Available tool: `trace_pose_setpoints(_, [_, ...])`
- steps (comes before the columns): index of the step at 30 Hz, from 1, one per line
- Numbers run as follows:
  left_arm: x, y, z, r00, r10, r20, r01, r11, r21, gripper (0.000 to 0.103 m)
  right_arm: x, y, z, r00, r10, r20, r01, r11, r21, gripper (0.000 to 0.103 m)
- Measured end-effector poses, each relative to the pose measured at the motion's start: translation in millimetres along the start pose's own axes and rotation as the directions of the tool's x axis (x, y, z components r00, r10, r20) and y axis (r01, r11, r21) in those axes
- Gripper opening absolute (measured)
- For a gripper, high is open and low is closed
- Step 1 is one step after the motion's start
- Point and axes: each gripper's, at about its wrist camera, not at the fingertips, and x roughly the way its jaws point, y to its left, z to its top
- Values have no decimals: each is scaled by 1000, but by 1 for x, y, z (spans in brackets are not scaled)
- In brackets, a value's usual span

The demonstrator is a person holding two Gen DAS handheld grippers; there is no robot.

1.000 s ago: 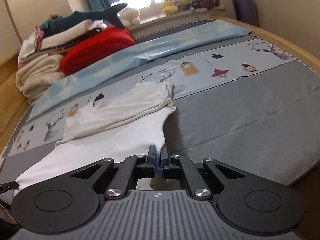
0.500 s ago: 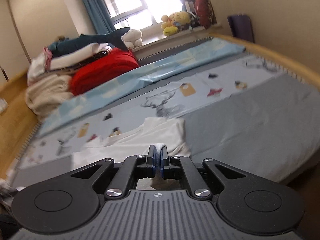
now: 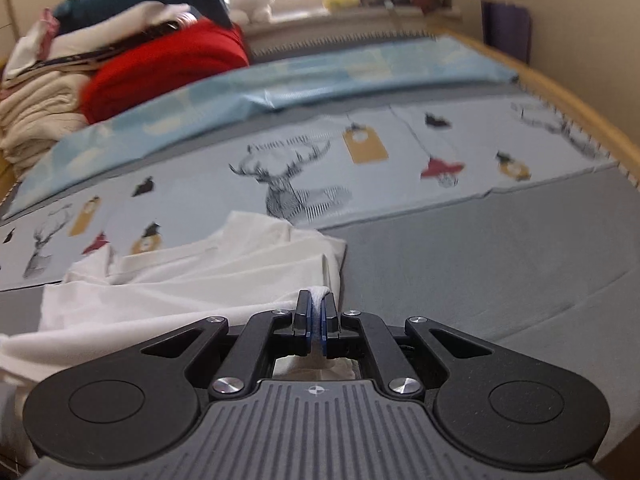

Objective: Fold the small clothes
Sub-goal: 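Lift the hem with both grippers and fold it toward the collar, then lay the hem onto the collar and open both grippers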

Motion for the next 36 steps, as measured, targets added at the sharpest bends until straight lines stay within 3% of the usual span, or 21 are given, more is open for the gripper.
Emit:
trace_pose_setpoints(2, [3, 2, 9, 1000, -17, 21, 18, 999, -31, 2, 16, 3, 1, 999, -26, -29, 26, 1000, -5, 3])
trace_pose_setpoints(5, [9, 8, 23, 999, -15, 36, 18, 996, -88, 3, 27, 3, 14, 1000, -1, -8, 1, 999, 37, 3])
trace_pose_setpoints(7, [4, 16, 32, 996, 24, 90, -11, 990, -142, 3, 32, 1, 21, 1000, -6, 6, 6, 998, 64, 4])
trace_pose_setpoints(10, [-6, 27, 40, 987, 53, 153, -23, 981, -191, 4, 24, -7, 30, 993, -47, 109, 31, 990, 136, 5])
trace_pose_setpoints(12, [-4, 31, 38, 993, 33, 117, -9, 980, -198, 5, 18, -15, 31, 985, -77, 152, 53, 986, 157, 6])
trace_pose_setpoints(14, [6, 28, 32, 999, -1, 32, 6, 988, -155, 12, 25, -25, 25, 991, -81, 102, 64, 985, 162, 6])
trace_pose_setpoints(16, [14, 17, 25, 1000, 23, -17, -24, 998, -61, 22, 35, -32, 18, 998, -62, 14, 59, 984, 166, 6])
trace_pose_setpoints(18, [15, 10, 18, 999, 32, -26, -32, 999, 0, 34, 43, -33, 10, 999, -7, -51, 14, 990, 138, 6])
trace_pose_setpoints(20, [15, 6, 16, 1000, 14, -21, -13, 1000, 15, 41, 46, -28, 3, 997, -12, -82, 18, 996, 82, 7])
trace_pose_setpoints(21, [16, 4, 14, 1000, 5, -21, -4, 1000, 15, 46, 46, -25, 1, 996, -5, -88, 10, 998, 57, 13])
trace_pose_setpoints(24, [25, -4, 18, 999, -4, -33, 5, 999, 37, 48, 51, -18, 0, 995, 12, -103, -9, 999, 31, 30])
trace_pose_setpoints(28, [41, -18, 27, 1000, -7, -10, 8, 992, 128, 48, 66, -5, 3, 992, 14, -125, -14, 1000, 0, 30])
trace_pose_setpoints(36, [59, -28, 45, 997, -62, 41, 54, 983, 173, 48, 98, 1, 13, 991, 3, -131, -7, 999, -33, 30])
